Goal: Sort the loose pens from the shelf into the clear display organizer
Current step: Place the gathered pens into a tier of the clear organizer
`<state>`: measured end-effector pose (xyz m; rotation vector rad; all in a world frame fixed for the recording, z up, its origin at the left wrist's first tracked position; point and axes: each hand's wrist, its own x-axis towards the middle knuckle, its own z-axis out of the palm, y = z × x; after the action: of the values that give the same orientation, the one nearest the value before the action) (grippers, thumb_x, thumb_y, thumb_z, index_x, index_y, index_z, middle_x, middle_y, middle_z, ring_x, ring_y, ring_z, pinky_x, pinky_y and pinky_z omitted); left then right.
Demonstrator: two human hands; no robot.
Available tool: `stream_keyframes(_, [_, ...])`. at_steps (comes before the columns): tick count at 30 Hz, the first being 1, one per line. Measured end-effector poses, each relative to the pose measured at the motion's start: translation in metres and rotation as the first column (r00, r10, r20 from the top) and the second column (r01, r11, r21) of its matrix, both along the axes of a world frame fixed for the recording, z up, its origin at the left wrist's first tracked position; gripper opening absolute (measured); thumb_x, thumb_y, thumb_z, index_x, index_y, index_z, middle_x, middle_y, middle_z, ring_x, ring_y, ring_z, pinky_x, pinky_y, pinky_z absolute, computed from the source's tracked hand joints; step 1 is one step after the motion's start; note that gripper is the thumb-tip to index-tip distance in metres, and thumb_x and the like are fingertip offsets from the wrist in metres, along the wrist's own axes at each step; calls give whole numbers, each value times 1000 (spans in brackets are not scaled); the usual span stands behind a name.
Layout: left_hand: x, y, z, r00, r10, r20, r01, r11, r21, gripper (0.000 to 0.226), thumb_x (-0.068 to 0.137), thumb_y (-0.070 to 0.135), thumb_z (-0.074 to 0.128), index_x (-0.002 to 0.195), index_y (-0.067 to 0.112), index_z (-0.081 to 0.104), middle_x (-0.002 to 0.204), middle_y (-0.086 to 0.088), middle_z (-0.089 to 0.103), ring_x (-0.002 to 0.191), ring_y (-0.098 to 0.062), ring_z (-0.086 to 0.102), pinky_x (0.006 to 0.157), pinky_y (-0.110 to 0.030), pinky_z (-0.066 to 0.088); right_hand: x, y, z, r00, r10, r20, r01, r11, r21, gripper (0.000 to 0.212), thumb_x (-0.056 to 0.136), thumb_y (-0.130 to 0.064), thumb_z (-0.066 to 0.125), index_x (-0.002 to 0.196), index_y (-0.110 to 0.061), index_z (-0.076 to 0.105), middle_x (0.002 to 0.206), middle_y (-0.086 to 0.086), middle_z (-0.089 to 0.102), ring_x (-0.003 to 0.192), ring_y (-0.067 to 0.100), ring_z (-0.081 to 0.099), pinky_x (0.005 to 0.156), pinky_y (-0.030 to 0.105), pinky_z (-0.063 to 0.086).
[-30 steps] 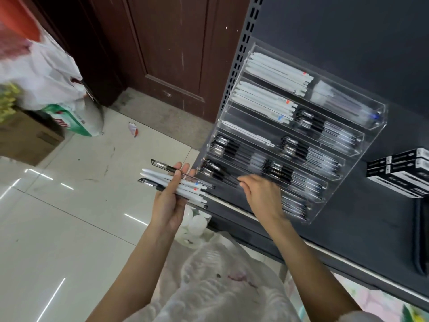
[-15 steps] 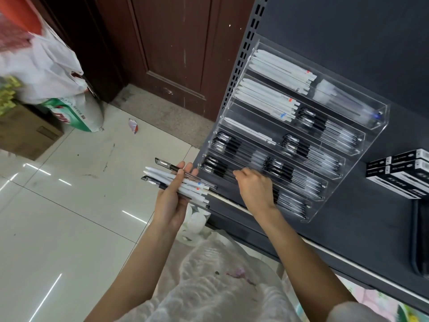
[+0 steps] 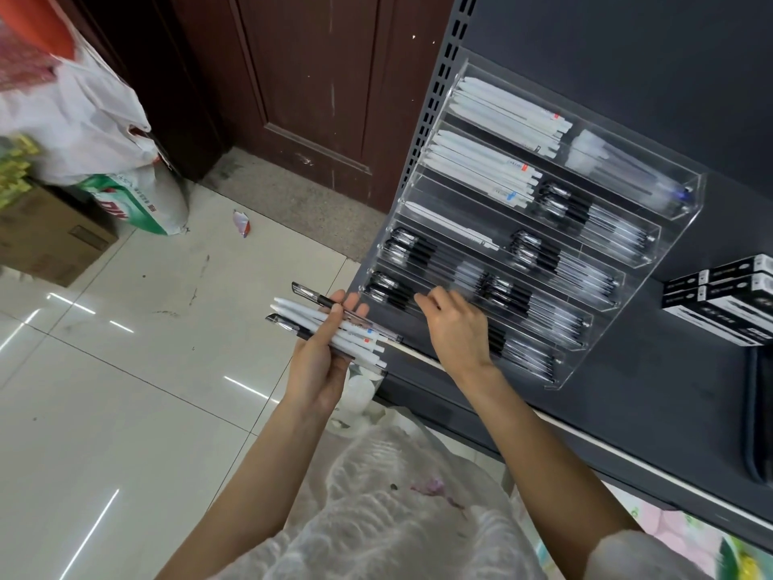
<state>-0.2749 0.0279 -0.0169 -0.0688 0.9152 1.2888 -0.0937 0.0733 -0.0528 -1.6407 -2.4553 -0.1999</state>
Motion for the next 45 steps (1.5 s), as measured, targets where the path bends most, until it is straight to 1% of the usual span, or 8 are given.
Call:
stream_keyframes(9, [4,-3,3,997,-69,-44,69,998,-13,22,97,11,47,113,12,62,105,-3,72,94,-14,69,85,-31,56,-15,15,10,1000,-7,18,8,999,-48,41,53,4,84,88,-14,74,72,1,64,45,11,53,37,16,34])
stream_keyframes(11, [6,-4,3,995,-93,-46,93,996,-7,22,96,11,48,113,12,62,106,-3,71,96,-14,68,86,-31,56,-15,12,13,980,-81,-180,66,994,-85,34,68,-1,80,98,-16,73,81,-1,68,49,10,57,41,17,41])
stream_keyframes(14, [6,-4,4,992,-109,-71,109,994,5,23,96,11,48,114,12,62,106,-3,72,96,-15,68,84,-30,56,-18,0,42,797,-156,-584,30,975,-220,20,87,-11,65,106,-14,69,92,-2,67,65,5,57,57,17,47])
stream_keyframes(16, [7,-4,5,991,-114,-76,116,993,14,24,95,11,49,115,11,62,106,-3,72,95,-14,69,80,-29,57,-23,-15,64,762,-127,-634,-61,962,-266,14,87,-17,66,100,-16,69,92,-5,66,75,7,58,64,20,48])
stream_keyframes(20, [10,-1,8,987,-142,-80,145,989,34,25,95,11,48,116,9,61,103,-3,72,97,-15,68,82,-30,57,-35,-33,67,870,-124,-477,-78,921,-381,13,85,-29,67,96,-20,65,91,-9,66,85,9,59,72,30,51])
stream_keyframes(28, [11,3,4,992,-118,-46,119,993,9,28,96,10,47,121,9,57,105,-4,72,96,-15,69,74,-27,58,-17,-26,64,770,-292,-567,32,906,-422,13,80,-12,72,93,-15,72,81,-8,69,68,1,60,62,12,50])
stream_keyframes(34, [-3,5,-3,1000,-17,8,18,999,-33,20,98,9,44,111,7,59,79,0,71,79,-14,69,77,-30,58,12,-11,41,933,-258,-252,188,944,-271,11,81,-13,73,92,-16,72,84,-2,72,75,14,65,55,16,37])
stream_keyframes(45, [7,4,4,1000,22,-10,-22,998,-59,16,99,7,42,100,9,58,51,3,43,50,-9,50,83,-36,56,0,3,7,990,-137,22,139,971,-192,22,63,-8,86,76,-14,70,70,0,67,59,12,63,38,18,44])
